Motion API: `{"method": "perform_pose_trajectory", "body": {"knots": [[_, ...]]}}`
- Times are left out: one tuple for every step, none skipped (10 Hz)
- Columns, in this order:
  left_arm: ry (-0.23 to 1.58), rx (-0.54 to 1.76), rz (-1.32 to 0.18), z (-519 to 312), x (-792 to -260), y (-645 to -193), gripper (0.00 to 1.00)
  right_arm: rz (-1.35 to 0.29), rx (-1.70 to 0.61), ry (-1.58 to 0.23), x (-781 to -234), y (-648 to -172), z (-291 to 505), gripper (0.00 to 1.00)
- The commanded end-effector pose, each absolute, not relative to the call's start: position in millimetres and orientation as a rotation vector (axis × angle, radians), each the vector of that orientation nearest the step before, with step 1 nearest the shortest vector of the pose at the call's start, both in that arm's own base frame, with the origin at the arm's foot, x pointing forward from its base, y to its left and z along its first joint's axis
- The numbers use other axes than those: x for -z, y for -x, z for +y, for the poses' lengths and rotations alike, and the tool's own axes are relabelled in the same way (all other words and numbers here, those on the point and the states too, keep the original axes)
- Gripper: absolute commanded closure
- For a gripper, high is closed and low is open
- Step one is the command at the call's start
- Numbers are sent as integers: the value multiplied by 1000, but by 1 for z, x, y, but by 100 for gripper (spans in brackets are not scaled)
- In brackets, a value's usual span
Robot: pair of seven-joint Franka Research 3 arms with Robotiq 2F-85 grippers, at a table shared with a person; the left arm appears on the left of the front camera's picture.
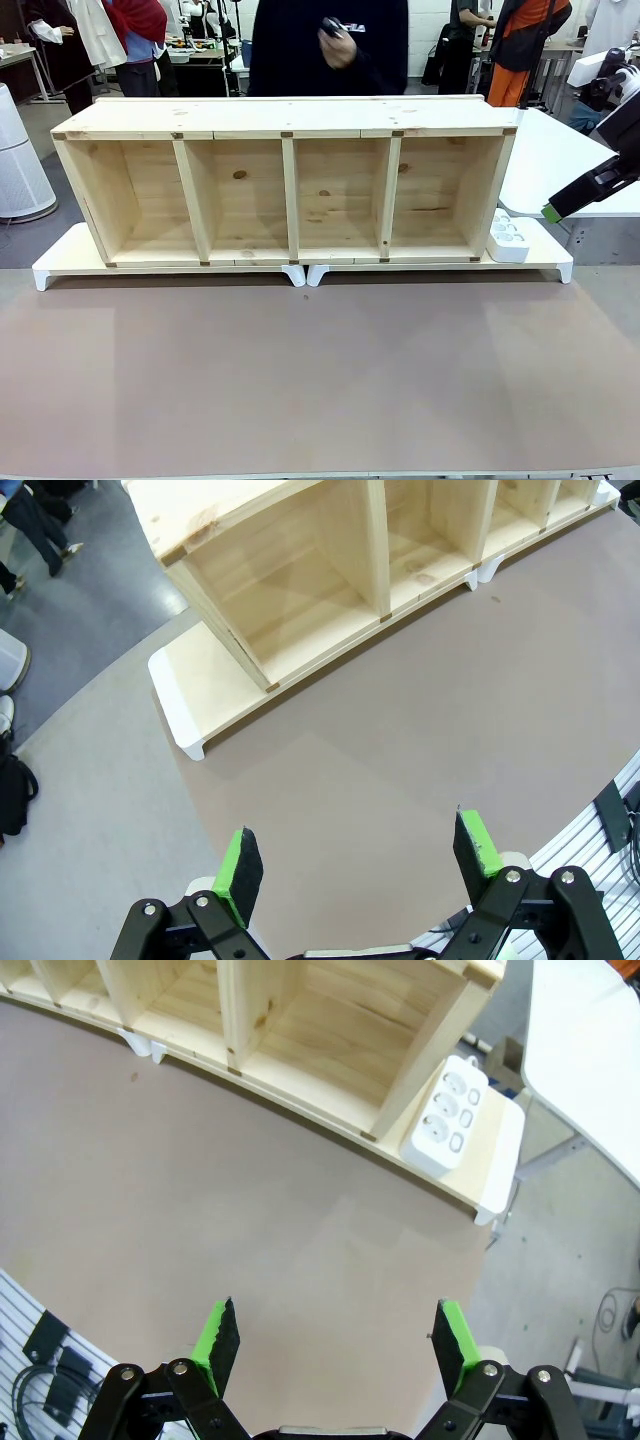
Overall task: Perform cable management.
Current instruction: When the cord part of the Power Cable appears at the lower middle area of the table and stops, grasp the cord part of the Power Cable.
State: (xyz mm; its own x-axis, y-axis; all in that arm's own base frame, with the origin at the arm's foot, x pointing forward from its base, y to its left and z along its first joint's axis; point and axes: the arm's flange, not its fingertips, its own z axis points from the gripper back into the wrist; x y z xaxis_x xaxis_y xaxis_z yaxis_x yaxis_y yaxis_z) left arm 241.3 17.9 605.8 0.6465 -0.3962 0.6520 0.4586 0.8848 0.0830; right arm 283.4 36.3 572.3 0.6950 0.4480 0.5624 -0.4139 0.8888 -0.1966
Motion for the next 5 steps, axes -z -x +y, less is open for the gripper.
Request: {"method": "perform_pose_trajectory", "body": {"knots": [[96,487,-724,18,-607,-240,0,-641,-481,56,-572,-284,36,0],[96,487,-724,18,-607,-240,0,-641,-481,56,-572,-284,36,0],[96,487,-724,18,-607,-240,0,-641,-481,56,-572,-284,36,0],[96,487,-724,18,-607,-240,0,-641,-481,56,-572,-284,36,0],[96,487,-724,18,-607,-240,0,-641,-481,56,-572,-284,36,0]]}}
